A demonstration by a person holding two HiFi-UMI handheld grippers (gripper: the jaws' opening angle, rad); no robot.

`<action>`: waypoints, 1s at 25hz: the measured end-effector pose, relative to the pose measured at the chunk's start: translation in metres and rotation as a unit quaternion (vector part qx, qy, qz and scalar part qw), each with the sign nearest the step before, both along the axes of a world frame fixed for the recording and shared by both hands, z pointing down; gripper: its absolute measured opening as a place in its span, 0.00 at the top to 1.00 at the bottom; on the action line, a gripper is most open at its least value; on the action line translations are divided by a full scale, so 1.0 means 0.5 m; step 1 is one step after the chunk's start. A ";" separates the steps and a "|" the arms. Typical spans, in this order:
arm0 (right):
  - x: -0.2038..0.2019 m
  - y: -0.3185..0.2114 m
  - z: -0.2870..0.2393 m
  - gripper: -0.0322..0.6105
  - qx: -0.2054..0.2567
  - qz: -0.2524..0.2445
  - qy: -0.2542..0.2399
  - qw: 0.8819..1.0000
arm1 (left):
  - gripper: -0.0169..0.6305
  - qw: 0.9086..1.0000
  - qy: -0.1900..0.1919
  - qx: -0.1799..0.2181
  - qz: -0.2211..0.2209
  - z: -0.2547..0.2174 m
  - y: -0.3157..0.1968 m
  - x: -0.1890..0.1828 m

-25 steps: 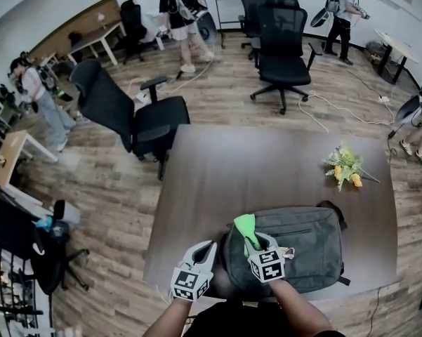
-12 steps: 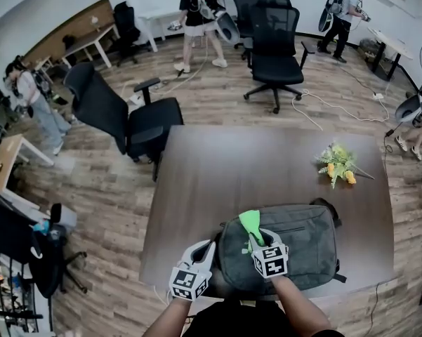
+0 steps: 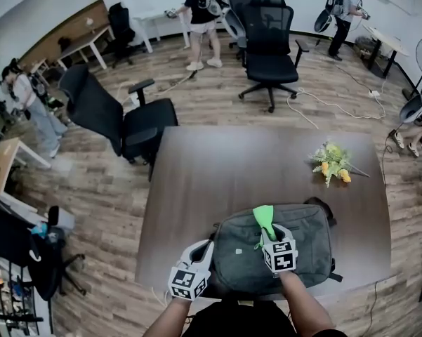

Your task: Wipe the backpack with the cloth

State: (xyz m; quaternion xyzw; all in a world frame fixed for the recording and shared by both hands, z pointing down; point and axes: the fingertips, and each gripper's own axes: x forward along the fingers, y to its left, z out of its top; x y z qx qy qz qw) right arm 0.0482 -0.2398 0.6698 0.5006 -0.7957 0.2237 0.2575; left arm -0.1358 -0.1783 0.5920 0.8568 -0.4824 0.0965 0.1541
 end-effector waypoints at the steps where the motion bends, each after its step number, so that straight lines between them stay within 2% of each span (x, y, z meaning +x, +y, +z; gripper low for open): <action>1: 0.011 -0.001 0.001 0.79 -0.003 0.003 0.007 1.000 | 0.95 1.000 0.000 0.000 0.000 -0.001 -0.001 0.002; 10: 0.117 -0.007 -0.003 0.79 -0.018 0.052 0.063 0.997 | 0.95 1.000 0.008 0.001 0.015 -0.002 -0.015 0.036; 17: 0.216 0.000 -0.019 0.79 -0.011 0.092 0.106 0.990 | 0.94 0.999 0.012 0.005 0.035 -0.003 -0.026 0.087; 25: 0.301 0.007 -0.054 0.79 0.004 0.126 0.138 0.982 | 0.94 0.999 0.012 0.002 0.041 0.005 -0.015 0.104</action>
